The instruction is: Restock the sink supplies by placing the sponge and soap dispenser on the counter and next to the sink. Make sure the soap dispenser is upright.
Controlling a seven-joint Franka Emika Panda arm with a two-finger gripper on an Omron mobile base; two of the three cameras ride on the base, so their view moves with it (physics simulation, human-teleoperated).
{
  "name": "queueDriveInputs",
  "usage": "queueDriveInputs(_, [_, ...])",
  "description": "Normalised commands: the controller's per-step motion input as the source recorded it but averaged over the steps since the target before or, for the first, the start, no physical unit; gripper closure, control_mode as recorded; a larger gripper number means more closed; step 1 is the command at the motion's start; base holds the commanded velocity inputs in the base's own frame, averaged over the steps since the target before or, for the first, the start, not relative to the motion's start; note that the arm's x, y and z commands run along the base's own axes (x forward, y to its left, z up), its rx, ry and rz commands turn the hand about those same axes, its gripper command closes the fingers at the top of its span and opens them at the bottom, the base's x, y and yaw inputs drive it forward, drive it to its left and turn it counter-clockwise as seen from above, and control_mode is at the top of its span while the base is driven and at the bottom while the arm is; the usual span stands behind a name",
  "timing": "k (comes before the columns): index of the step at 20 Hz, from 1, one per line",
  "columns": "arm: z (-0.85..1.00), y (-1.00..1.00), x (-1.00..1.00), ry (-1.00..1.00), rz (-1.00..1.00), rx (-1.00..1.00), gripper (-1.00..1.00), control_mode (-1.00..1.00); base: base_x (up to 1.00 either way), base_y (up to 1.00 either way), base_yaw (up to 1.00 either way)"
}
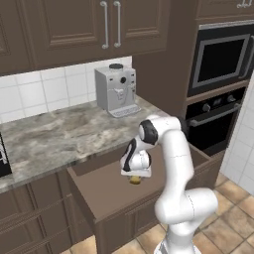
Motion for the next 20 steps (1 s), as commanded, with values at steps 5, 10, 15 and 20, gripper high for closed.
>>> queueDriveInputs(5, [-0.07, 0.0, -0.01, 0.0, 0.0, 0.0, 1.0, -1.0, 0.0, 0.0, 0.0])
queueDriveInputs(10, [0.11, 0.0, -0.16, 0.0, 0.0, 0.01, 1.0, -1.0, 0.0, 0.0, 0.0])
queueDriveInputs(15, [0.6, 0.0, -0.19, 0.0, -0.08, 0.0, 1.0, -1.0, 0.0, 0.0, 0.0])
queueDriveInputs(20, [0.96, -0.05, -0.09, 0.0, -0.12, 0.0, 1.0, -1.0, 0.0, 0.0, 0.0])
